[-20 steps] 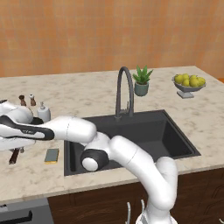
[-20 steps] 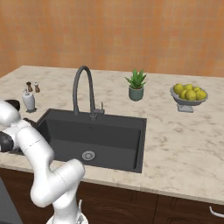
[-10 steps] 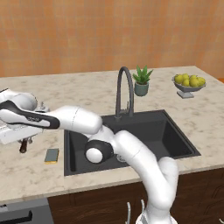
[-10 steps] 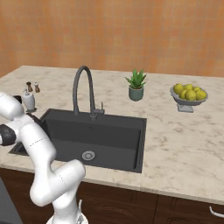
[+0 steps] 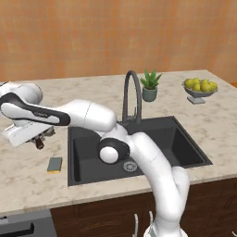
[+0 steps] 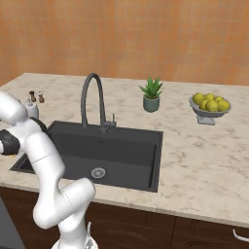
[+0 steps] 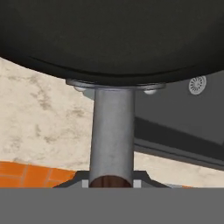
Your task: Pick the pan and sponge and place them into the sink. Then turn on the water.
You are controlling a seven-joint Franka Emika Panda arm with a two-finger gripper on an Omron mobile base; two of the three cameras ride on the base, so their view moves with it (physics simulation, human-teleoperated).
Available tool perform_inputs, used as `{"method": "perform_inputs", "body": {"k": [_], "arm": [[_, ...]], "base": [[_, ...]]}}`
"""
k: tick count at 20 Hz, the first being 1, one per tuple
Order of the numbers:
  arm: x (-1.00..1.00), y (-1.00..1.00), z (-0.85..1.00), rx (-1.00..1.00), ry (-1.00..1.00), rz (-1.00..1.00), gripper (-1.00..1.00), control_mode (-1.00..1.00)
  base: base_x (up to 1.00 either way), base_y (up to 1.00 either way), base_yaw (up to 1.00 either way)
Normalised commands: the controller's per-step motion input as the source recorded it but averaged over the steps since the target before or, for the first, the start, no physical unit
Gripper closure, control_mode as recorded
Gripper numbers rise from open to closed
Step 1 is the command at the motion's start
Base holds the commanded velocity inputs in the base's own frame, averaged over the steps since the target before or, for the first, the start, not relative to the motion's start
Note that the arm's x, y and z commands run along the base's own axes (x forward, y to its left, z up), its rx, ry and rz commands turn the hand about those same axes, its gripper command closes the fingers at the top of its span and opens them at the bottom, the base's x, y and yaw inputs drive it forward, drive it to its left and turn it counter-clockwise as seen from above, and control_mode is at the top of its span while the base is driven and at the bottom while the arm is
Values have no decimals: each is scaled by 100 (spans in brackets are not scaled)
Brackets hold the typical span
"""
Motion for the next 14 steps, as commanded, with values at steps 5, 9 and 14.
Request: {"method": "perform_inputs", "body": {"k": [5, 9, 14], "arm": [[-18, -83, 0, 34, -2, 16, 100, -100], [0, -75, -17, 43, -1, 6, 100, -100], [0, -70, -33, 30, -8, 0, 100, -100]], "base": [[0, 0, 0], [0, 0, 0], [0, 0, 0]]}}
